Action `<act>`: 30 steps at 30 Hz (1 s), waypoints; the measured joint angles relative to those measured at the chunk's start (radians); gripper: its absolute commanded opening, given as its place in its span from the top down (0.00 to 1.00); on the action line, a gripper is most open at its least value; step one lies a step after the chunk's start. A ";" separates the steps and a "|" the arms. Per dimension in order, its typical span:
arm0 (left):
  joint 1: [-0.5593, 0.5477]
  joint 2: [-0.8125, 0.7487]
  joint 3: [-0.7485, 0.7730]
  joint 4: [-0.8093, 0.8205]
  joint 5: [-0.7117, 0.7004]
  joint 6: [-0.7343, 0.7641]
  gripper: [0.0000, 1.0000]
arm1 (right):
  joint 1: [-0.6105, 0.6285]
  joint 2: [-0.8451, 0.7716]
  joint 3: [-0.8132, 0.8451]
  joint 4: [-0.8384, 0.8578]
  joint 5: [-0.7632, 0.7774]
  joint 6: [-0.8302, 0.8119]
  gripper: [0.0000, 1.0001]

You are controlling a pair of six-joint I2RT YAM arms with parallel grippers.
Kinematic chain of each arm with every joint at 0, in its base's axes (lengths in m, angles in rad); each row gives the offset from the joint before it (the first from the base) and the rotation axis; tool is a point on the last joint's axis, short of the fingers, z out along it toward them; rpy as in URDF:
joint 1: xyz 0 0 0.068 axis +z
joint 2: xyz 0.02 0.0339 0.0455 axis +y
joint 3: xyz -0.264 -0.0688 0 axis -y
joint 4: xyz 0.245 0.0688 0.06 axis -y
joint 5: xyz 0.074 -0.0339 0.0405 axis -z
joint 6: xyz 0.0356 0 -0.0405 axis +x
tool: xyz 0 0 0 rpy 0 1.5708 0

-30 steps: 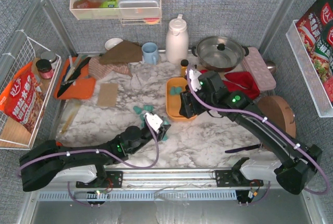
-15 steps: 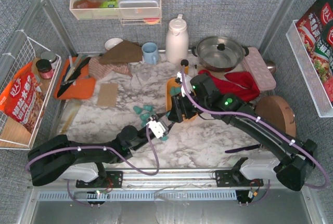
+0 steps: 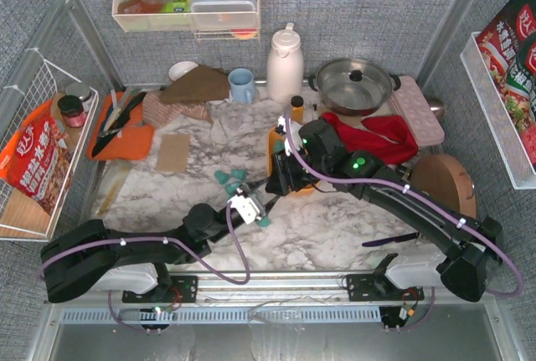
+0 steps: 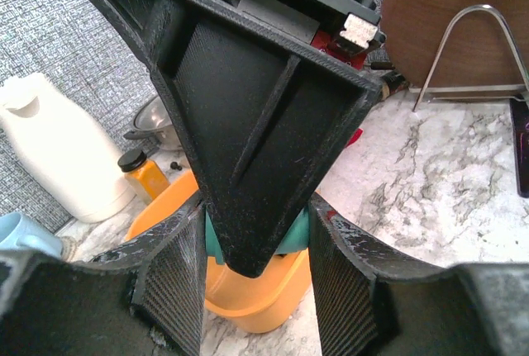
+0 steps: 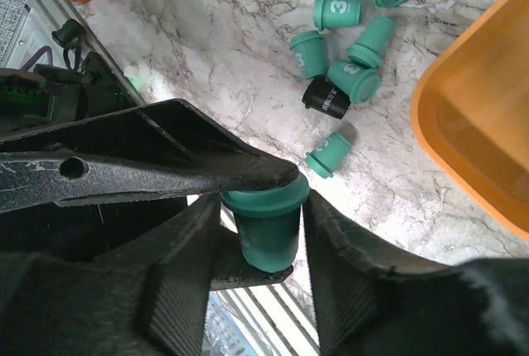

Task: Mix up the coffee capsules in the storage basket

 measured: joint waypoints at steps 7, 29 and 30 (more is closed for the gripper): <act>0.000 -0.018 0.000 -0.010 -0.013 -0.018 0.23 | 0.000 0.002 -0.002 0.011 -0.011 0.004 0.89; 0.000 -0.364 -0.008 -0.597 -0.300 -0.430 0.01 | -0.075 0.288 0.105 -0.010 0.425 -0.132 0.84; 0.000 -0.366 0.006 -0.647 -0.319 -0.469 0.01 | -0.084 0.313 0.113 -0.010 0.430 -0.136 0.82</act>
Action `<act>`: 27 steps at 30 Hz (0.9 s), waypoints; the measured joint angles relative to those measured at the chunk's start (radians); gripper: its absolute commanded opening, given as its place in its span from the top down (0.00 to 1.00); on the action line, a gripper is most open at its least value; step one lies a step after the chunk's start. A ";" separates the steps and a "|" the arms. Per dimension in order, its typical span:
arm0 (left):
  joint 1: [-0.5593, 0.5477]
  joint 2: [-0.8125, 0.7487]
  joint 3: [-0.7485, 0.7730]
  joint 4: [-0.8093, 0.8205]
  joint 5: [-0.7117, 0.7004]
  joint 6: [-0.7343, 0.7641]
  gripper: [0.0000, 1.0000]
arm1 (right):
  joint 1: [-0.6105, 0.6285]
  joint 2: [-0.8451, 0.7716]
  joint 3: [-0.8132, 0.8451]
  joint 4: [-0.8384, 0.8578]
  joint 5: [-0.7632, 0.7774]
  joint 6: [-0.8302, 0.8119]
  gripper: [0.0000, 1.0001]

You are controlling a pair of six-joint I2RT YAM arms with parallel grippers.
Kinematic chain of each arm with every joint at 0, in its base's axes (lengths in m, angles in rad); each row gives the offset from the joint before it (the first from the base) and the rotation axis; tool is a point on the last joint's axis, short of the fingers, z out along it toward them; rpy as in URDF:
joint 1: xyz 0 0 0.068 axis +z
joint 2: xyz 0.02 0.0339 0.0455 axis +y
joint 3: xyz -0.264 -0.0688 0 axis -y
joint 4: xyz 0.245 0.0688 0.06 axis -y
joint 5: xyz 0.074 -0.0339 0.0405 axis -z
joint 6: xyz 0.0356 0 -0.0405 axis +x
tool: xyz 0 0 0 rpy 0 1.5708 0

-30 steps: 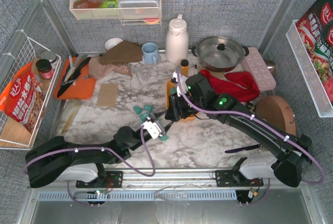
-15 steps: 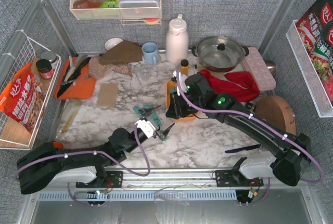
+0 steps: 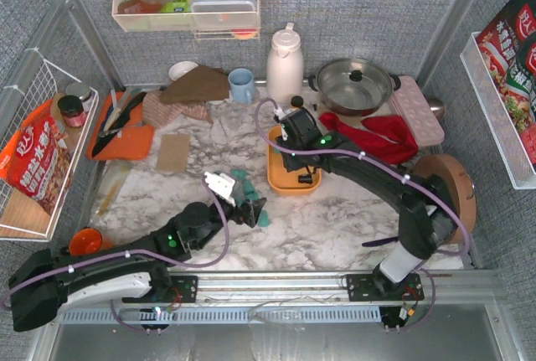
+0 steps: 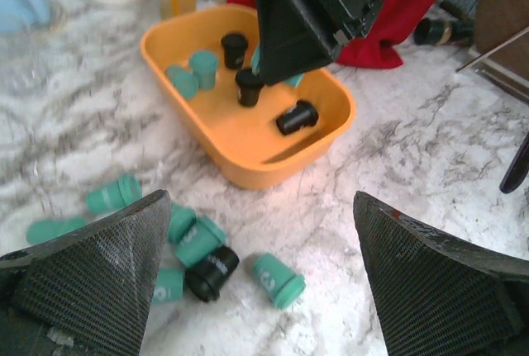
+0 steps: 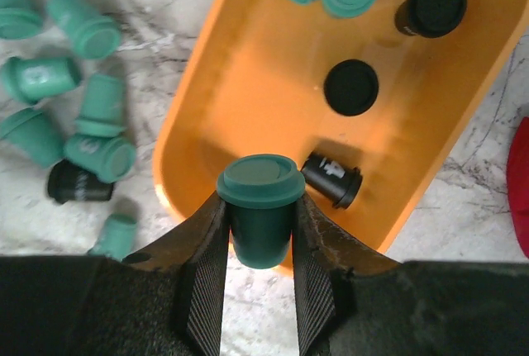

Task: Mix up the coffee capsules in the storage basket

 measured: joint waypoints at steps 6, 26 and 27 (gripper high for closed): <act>0.000 0.017 0.050 -0.222 -0.084 -0.189 0.01 | -0.030 0.126 0.016 0.028 0.021 -0.010 0.64; 0.000 0.276 0.251 -0.550 -0.179 -0.578 0.13 | -0.049 0.099 -0.008 0.016 0.034 0.006 0.23; 0.000 0.312 0.282 -0.570 -0.167 -0.584 0.16 | -0.050 0.076 -0.018 0.012 0.040 0.006 0.23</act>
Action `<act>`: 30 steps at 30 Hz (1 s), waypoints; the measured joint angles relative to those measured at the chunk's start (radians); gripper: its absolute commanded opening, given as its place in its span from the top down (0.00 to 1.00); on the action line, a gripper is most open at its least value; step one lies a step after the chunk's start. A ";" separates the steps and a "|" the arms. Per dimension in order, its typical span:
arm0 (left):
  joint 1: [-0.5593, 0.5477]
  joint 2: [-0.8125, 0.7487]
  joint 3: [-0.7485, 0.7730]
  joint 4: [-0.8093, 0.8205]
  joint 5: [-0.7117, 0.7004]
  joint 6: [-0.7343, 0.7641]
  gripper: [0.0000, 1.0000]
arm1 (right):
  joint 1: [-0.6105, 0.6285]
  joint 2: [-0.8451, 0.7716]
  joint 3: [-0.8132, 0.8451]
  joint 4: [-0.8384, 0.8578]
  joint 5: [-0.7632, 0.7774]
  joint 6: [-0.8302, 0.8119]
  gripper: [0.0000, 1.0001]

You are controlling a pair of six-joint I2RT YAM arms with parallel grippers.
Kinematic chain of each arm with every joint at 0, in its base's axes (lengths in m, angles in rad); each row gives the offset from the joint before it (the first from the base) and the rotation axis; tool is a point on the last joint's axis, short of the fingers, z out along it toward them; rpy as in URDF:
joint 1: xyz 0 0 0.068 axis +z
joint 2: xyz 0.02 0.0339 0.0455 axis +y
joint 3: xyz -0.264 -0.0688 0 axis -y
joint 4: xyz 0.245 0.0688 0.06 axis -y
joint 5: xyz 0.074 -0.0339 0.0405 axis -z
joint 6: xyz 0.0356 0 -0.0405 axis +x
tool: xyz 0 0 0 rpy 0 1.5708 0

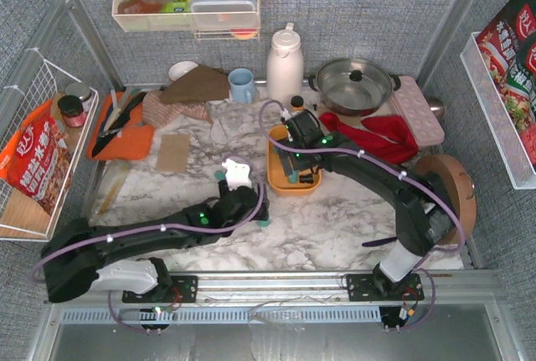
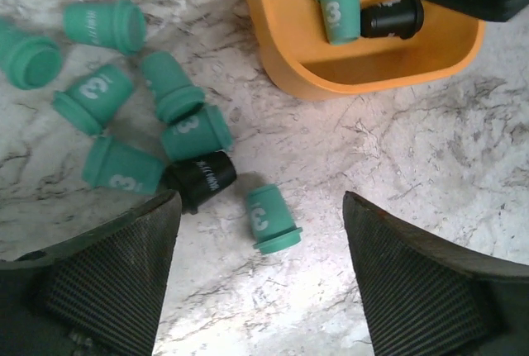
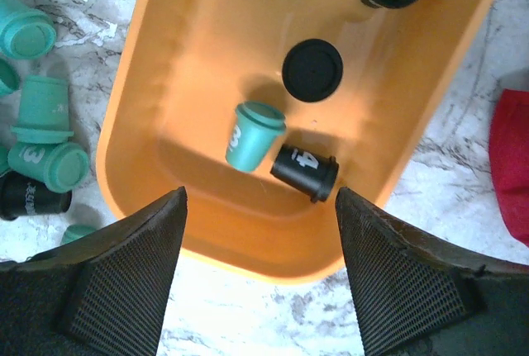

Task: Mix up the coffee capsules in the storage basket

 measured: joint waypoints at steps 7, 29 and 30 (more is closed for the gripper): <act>0.000 0.245 0.190 -0.127 0.072 -0.051 0.24 | -0.007 -0.163 -0.077 -0.027 0.023 -0.001 0.23; -0.048 0.573 0.427 -0.457 0.043 -0.291 0.43 | -0.018 -0.535 -0.264 -0.085 0.007 0.000 0.27; -0.049 0.582 0.433 -0.470 0.037 -0.301 0.46 | -0.018 -0.537 -0.266 -0.085 0.004 0.001 0.27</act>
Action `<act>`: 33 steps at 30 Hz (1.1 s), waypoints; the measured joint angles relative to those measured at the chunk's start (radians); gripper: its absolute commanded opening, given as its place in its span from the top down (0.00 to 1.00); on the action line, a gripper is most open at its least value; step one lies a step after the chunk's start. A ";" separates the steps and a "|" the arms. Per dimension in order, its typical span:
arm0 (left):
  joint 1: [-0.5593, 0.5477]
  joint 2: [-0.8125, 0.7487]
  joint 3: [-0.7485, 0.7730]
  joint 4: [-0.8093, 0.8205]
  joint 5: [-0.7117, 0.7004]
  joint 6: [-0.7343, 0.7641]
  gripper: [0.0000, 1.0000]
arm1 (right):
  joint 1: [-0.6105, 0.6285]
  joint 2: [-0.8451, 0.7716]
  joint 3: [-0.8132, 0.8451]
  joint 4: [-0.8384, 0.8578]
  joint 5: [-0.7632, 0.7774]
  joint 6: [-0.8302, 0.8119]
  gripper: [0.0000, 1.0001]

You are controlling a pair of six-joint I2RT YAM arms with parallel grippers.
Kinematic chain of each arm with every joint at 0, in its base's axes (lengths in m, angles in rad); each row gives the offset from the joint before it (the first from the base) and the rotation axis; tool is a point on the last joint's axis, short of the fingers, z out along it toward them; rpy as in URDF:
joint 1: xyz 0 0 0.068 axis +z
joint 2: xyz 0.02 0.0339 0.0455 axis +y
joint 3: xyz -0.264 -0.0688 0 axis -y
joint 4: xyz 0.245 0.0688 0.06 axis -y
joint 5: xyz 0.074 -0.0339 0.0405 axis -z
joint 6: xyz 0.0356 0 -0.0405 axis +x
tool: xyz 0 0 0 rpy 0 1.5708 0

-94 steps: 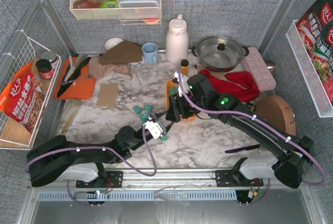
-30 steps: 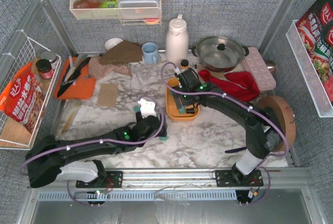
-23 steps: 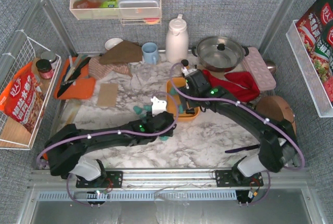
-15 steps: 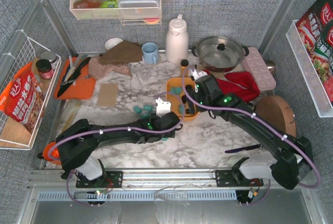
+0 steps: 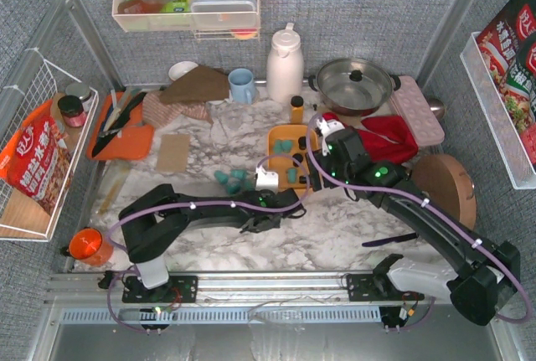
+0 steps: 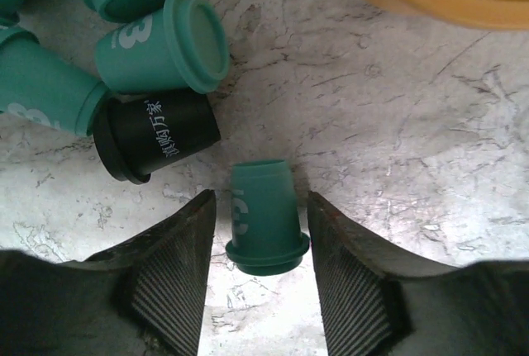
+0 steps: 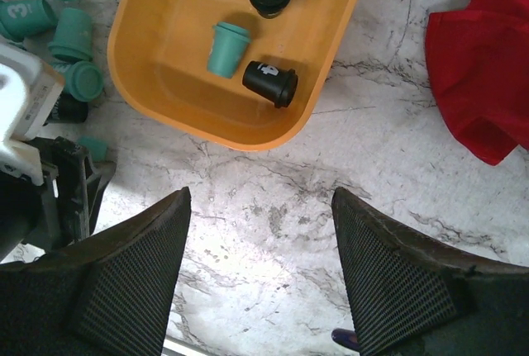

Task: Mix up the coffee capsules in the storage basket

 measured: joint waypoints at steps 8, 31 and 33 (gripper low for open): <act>-0.008 0.029 0.013 -0.029 -0.034 -0.031 0.67 | 0.000 -0.010 -0.005 -0.002 -0.018 0.005 0.27; -0.009 -0.481 -0.482 0.887 0.036 0.637 0.84 | 0.043 -0.112 0.046 -0.039 -0.217 0.065 0.26; -0.009 -0.491 -0.528 1.021 0.062 0.744 0.85 | 0.062 -0.113 0.051 -0.031 -0.236 0.078 0.26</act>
